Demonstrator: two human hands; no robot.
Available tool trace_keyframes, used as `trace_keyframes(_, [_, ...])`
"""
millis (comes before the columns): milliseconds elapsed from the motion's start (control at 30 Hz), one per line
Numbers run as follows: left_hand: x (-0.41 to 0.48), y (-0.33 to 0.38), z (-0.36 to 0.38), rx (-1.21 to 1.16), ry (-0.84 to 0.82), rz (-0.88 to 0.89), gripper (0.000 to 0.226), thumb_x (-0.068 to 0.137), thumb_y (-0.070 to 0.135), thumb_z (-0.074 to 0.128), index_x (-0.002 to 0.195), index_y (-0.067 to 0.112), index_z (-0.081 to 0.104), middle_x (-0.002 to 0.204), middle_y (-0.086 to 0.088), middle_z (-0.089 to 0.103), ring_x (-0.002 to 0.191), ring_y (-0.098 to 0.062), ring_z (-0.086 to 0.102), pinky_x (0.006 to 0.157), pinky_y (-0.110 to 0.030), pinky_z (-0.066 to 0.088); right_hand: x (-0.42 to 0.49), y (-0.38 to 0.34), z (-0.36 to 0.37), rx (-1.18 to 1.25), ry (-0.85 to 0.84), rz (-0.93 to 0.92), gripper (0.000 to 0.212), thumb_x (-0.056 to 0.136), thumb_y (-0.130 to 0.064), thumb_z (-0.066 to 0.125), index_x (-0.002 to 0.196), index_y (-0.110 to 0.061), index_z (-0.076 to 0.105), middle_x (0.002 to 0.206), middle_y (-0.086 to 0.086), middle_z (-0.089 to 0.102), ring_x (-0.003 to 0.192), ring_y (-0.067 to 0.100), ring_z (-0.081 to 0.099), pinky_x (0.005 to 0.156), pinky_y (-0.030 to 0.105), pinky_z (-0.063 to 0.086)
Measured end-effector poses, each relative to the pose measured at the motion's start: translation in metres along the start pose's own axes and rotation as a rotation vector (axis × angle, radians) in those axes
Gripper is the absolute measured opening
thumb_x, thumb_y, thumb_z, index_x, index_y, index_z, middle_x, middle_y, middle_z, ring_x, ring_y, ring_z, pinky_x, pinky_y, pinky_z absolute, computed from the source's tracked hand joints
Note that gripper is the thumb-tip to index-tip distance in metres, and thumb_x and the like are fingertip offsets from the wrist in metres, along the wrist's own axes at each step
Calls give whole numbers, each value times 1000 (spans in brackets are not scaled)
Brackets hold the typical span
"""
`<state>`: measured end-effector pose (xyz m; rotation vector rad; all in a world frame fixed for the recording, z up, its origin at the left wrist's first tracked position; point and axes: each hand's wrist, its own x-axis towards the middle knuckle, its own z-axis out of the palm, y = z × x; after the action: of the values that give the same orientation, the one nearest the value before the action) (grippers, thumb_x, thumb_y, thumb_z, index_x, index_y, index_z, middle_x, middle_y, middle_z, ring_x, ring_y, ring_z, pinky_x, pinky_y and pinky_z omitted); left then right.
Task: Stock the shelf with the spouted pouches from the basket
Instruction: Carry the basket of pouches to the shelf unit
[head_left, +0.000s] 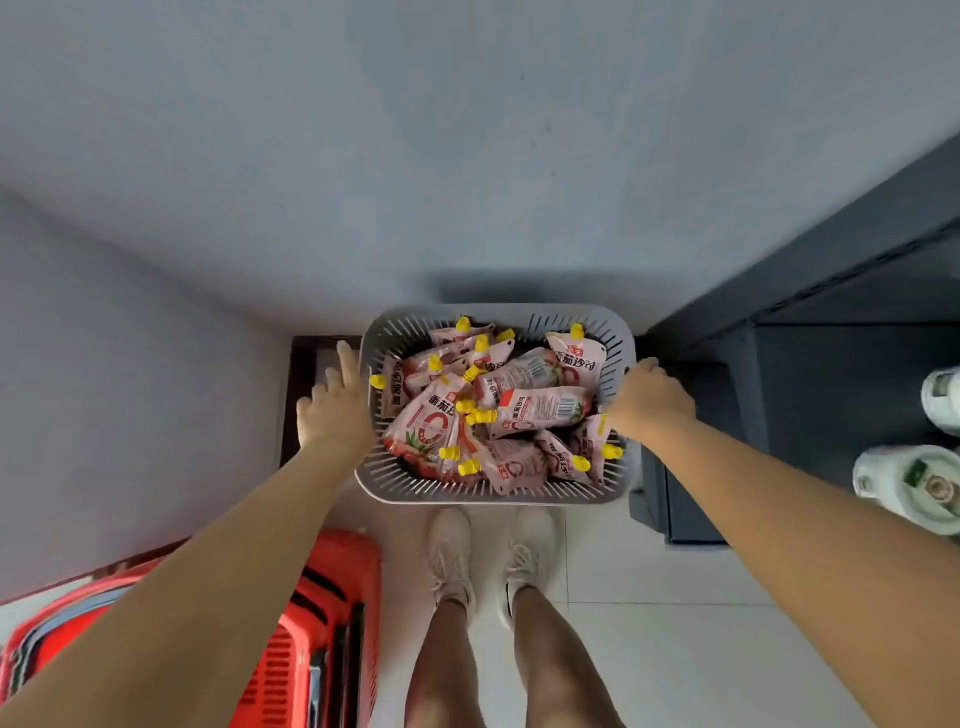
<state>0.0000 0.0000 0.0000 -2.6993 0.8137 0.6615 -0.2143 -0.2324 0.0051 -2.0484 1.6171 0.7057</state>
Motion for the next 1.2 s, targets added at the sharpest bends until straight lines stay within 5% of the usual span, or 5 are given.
trace_keyframes(133, [26, 6, 30, -457, -97, -192, 61, 89, -2, 49, 142, 4, 19, 112, -23, 58, 91, -35, 60, 75, -46, 52, 24, -5, 31, 363, -127, 171, 70, 80, -29, 72, 130, -1, 31, 120, 16, 54, 93, 26, 58, 47, 26, 40])
trace_keyframes(333, [50, 3, 36, -797, -77, -394, 38, 96, 40, 48, 111, 7, 56, 93, -12, 63, 67, -19, 56, 53, -28, 40, 45, 2, 39, 529, -14, 232, 56, 88, -44, 57, 122, 0, 51, 118, 17, 60, 80, 25, 59, 52, 25, 41])
trace_keyframes(467, [58, 3, 23, -1116, -369, -498, 57, 95, 58, 34, 90, 7, 58, 83, -10, 62, 72, -24, 58, 62, -31, 44, 52, 6, 34, 792, -132, 330, 67, 89, -58, 45, 124, -1, 52, 112, 18, 62, 80, 27, 56, 73, 37, 45])
trace_keyframes(667, [55, -1, 17, -1227, -477, -489, 61, 96, 60, 21, 63, 14, 42, 61, -5, 43, 56, -19, 40, 61, -31, 35, 54, 10, 31, 909, -179, 411, 58, 94, -54, 39, 105, 0, 59, 84, 14, 58, 61, 21, 48, 62, 33, 41])
trace_keyframes(1200, [-18, -33, 1, -1209, -619, -492, 62, 95, 61, 23, 62, 13, 42, 59, -6, 44, 56, -20, 40, 60, -30, 36, -33, 50, 9, 961, -301, 410, 47, 94, -47, 44, 76, -5, 54, 63, 8, 48, 52, 19, 41, 54, 31, 38])
